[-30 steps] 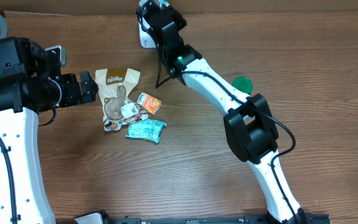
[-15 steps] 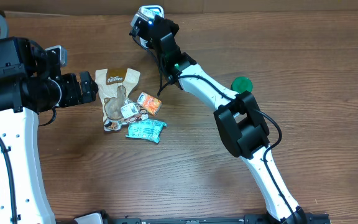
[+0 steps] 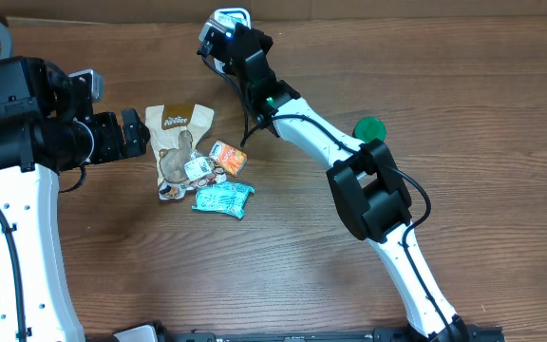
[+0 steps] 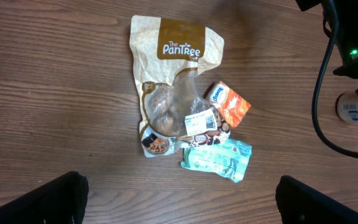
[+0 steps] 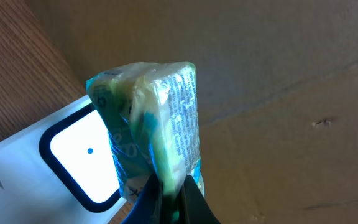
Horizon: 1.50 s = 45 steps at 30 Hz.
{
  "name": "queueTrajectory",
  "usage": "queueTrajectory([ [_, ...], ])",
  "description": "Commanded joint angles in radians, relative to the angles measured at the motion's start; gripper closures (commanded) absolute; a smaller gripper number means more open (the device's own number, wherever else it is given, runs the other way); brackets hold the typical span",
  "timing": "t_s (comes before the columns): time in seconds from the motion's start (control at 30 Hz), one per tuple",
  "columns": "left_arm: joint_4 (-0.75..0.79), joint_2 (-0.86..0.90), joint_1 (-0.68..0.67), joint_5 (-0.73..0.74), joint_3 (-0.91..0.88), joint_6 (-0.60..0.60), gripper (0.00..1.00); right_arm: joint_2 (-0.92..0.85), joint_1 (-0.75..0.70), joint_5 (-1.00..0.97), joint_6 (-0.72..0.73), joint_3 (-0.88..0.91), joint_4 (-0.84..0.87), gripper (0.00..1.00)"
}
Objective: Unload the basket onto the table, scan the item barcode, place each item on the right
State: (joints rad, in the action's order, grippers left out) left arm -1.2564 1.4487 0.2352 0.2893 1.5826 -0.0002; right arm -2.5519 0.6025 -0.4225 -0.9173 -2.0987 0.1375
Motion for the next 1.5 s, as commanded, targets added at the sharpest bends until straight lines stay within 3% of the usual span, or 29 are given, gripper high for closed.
queueTrajectory([
  [0.0, 0.001, -0.002, -0.006, 0.015, 0.004, -0.007, 0.00, 0.010, -0.001, 0.006, 0.008, -0.003, 0.007, 0.96],
  [0.27, 0.001, -0.002, -0.006, 0.015, 0.004, -0.007, 0.00, 0.127, -0.002, 0.016, 0.228, -0.003, -0.108, 0.96],
  [0.53, 0.001, -0.002, -0.006, 0.015, 0.004, -0.007, 0.00, 0.346, -0.005, 0.174, 0.584, -0.003, -0.413, 0.96],
  [0.83, 0.001, -0.002, -0.006, 0.015, 0.004, -0.007, 0.00, 0.611, -0.007, 0.249, 1.026, -0.003, -0.979, 0.96],
  [1.1, 0.001, -0.002, -0.006, 0.015, 0.004, -0.007, 0.01, 0.615, -0.030, 0.245, 1.215, 0.032, -1.431, 0.96],
  [1.27, 0.001, -0.002, -0.006, 0.015, 0.004, -0.007, 0.00, 0.600, -0.046, 0.202, 1.236, 0.194, -1.416, 0.96],
  [1.47, 0.001, -0.002, -0.006, 0.015, 0.004, -0.007, 0.00, 0.597, -0.076, 0.029, 1.236, 0.470, -1.202, 0.96],
])
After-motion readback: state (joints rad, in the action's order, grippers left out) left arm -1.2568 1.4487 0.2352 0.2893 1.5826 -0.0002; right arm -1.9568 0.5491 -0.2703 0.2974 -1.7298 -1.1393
